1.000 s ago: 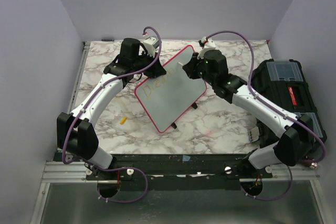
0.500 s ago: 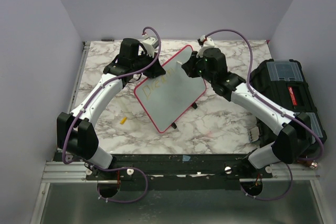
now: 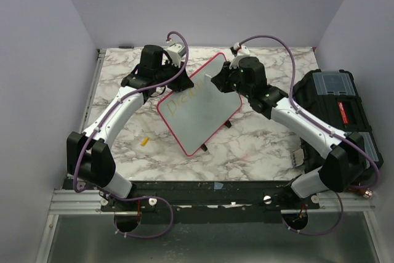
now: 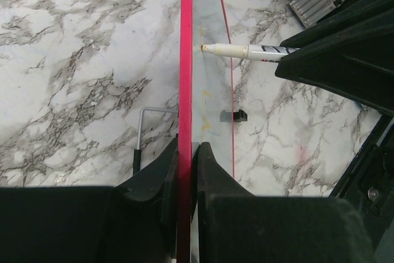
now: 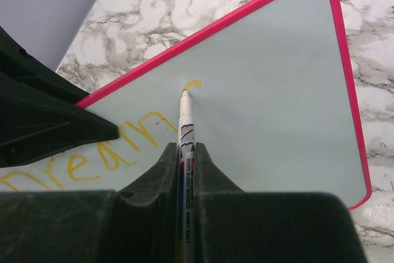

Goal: Write a sentence on the whiteboard

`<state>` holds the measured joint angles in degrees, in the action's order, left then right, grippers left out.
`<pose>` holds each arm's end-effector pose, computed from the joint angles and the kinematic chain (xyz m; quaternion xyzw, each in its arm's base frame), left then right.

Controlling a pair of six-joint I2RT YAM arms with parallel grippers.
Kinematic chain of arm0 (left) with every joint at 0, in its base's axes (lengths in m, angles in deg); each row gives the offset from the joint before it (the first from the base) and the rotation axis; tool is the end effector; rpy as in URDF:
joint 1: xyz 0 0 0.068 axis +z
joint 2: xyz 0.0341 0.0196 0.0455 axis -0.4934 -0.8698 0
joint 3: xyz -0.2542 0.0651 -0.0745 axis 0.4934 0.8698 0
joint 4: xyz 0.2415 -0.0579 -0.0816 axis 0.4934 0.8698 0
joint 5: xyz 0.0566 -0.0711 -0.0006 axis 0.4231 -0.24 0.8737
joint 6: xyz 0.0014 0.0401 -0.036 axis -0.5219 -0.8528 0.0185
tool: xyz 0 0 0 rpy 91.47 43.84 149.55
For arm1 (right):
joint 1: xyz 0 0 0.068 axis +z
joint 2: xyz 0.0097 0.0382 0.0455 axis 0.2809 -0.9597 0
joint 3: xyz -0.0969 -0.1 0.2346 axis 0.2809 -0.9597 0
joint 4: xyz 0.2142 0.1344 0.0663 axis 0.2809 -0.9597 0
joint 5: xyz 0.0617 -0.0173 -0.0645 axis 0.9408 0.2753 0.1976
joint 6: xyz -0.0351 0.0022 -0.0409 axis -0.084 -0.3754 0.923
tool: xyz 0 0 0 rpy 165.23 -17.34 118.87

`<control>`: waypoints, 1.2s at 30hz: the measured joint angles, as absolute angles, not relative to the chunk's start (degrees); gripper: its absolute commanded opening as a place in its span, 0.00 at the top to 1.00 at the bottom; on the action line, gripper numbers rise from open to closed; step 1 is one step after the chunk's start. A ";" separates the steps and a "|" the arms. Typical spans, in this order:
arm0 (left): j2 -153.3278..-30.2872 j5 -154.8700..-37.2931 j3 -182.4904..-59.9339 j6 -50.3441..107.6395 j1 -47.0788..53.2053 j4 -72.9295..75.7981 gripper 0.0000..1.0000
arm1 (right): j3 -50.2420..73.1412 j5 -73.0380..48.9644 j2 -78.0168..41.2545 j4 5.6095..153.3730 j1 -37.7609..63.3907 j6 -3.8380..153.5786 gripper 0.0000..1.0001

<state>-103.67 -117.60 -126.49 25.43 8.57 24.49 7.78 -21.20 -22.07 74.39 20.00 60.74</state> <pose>0.3196 -0.1416 0.3408 0.2186 0.8211 -0.3371 0.4053 0.2842 0.2078 0.3459 -0.1008 0.8053 0.2705 0.5179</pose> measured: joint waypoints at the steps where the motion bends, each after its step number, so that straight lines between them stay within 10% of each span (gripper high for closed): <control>1: -103.67 -117.56 -126.49 25.43 8.57 24.49 1.00 | 7.67 -21.04 -22.05 74.39 20.00 60.74 0.99; 36: -103.69 -117.23 -126.25 25.41 8.85 24.38 1.00 | 4.15 -23.91 -21.31 71.42 19.98 60.76 0.99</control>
<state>-103.69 -117.23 -126.25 25.41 8.85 24.38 4.15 -23.91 -21.31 71.42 19.98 60.76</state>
